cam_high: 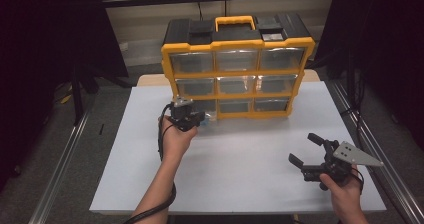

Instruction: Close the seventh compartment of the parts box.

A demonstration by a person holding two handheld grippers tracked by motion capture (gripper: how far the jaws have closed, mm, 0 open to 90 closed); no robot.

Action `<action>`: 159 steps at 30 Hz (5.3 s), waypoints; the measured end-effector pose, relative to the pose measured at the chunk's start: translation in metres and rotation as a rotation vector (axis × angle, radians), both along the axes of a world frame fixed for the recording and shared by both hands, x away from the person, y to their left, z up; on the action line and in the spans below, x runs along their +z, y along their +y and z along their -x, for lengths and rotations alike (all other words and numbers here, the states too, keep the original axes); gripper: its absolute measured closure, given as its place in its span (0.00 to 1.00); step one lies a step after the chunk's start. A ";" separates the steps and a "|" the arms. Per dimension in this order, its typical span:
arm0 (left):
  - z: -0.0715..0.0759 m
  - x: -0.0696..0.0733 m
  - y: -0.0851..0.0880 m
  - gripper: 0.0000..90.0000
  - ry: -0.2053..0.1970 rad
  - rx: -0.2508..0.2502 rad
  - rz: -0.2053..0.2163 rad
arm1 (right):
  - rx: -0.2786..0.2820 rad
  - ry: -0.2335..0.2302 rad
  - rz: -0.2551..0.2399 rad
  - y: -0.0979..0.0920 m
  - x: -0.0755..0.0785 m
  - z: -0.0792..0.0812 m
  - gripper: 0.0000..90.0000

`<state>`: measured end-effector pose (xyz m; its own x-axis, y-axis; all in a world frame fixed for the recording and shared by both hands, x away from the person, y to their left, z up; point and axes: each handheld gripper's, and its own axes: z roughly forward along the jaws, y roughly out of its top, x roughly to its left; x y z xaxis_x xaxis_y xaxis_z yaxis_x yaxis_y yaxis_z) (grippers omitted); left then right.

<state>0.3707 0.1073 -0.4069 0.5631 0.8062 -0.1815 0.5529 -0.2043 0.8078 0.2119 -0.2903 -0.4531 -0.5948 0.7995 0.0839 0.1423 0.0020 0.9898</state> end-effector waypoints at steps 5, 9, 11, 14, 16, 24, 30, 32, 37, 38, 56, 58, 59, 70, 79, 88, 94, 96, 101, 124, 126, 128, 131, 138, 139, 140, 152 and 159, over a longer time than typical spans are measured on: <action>-0.001 -0.001 0.000 1.00 -0.002 0.006 0.001 | -0.001 0.000 -0.002 0.000 0.000 0.000 0.02; -0.002 -0.001 -0.001 1.00 -0.004 0.001 0.000 | -0.001 -0.003 0.001 0.000 0.000 0.000 0.02; -0.002 -0.001 -0.001 1.00 -0.003 0.004 0.003 | -0.002 -0.002 0.001 0.000 0.000 0.000 0.02; -0.003 -0.001 -0.002 1.00 -0.006 0.008 0.002 | -0.002 -0.002 0.001 0.000 0.000 0.000 0.02; -0.003 -0.001 -0.002 1.00 -0.006 0.011 0.006 | -0.002 -0.001 0.001 0.000 0.000 0.000 0.02; -0.003 -0.002 -0.003 1.00 -0.009 0.019 0.009 | -0.001 0.001 -0.002 0.000 0.000 0.000 0.02; -0.003 -0.001 -0.002 1.00 -0.009 0.020 -0.010 | 0.000 0.001 -0.003 0.000 0.000 0.000 0.02; -0.004 -0.001 -0.003 1.00 -0.010 0.020 -0.013 | -0.001 -0.003 0.003 0.000 0.000 0.000 0.02; -0.005 -0.002 -0.003 1.00 -0.014 0.026 -0.001 | 0.001 -0.002 0.001 0.000 0.000 0.000 0.02; -0.005 -0.002 -0.003 1.00 -0.013 0.028 0.002 | 0.002 -0.002 0.001 0.000 0.000 0.000 0.02; -0.008 -0.002 -0.004 1.00 -0.017 0.036 -0.002 | 0.001 0.000 -0.002 0.000 0.000 0.000 0.02; -0.007 -0.002 -0.004 1.00 -0.017 0.041 -0.001 | 0.003 -0.001 -0.002 0.000 0.000 0.000 0.02; -0.008 -0.002 -0.004 1.00 -0.019 0.040 -0.002 | 0.003 -0.001 -0.001 0.000 0.000 0.000 0.02; -0.009 -0.001 -0.003 1.00 -0.020 0.039 -0.014 | 0.007 -0.001 -0.001 0.000 0.000 0.000 0.02; -0.010 -0.001 -0.002 1.00 -0.024 0.048 -0.017 | 0.003 -0.002 0.001 0.000 0.000 0.000 0.02; -0.012 -0.001 0.000 1.00 -0.029 0.052 -0.021 | 0.003 -0.002 0.000 0.000 0.000 0.000 0.02; -0.013 -0.002 -0.001 1.00 -0.035 0.067 -0.013 | 0.000 -0.003 0.002 0.000 0.000 0.000 0.02; -0.013 -0.002 -0.002 1.00 -0.037 0.070 -0.009 | 0.001 -0.003 0.003 0.000 0.000 0.000 0.02; -0.014 -0.002 -0.001 1.00 -0.036 0.068 -0.021 | 0.001 -0.003 0.002 0.000 0.000 0.000 0.02; -0.019 -0.002 -0.005 1.00 -0.049 0.088 -0.020 | 0.006 0.001 -0.004 0.000 0.000 0.000 0.02; -0.019 -0.002 -0.006 1.00 -0.049 0.093 -0.019 | 0.004 -0.001 -0.004 0.000 0.000 0.000 0.02; -0.019 -0.002 -0.006 1.00 -0.050 0.089 -0.029 | 0.004 0.000 -0.002 0.000 0.000 0.000 0.02; -0.020 -0.002 -0.006 1.00 -0.053 0.091 -0.028 | 0.003 -0.003 -0.003 0.000 0.000 0.000 0.02; -0.022 -0.004 -0.007 1.00 -0.060 0.110 -0.025 | 0.005 -0.001 -0.001 0.000 0.000 0.000 0.02; -0.022 -0.004 -0.006 1.00 -0.059 0.105 -0.033 | 0.005 -0.001 -0.001 0.000 0.000 0.000 0.02; -0.022 -0.004 -0.006 1.00 -0.059 0.106 -0.034 | 0.005 -0.002 -0.004 0.000 0.000 0.000 0.02; -0.024 -0.005 -0.007 1.00 -0.066 0.125 -0.032 | 0.003 0.001 -0.003 0.000 0.000 0.000 0.02; -0.026 -0.006 -0.007 1.00 -0.069 0.129 -0.038 | 0.004 -0.002 0.001 0.000 0.000 0.000 0.02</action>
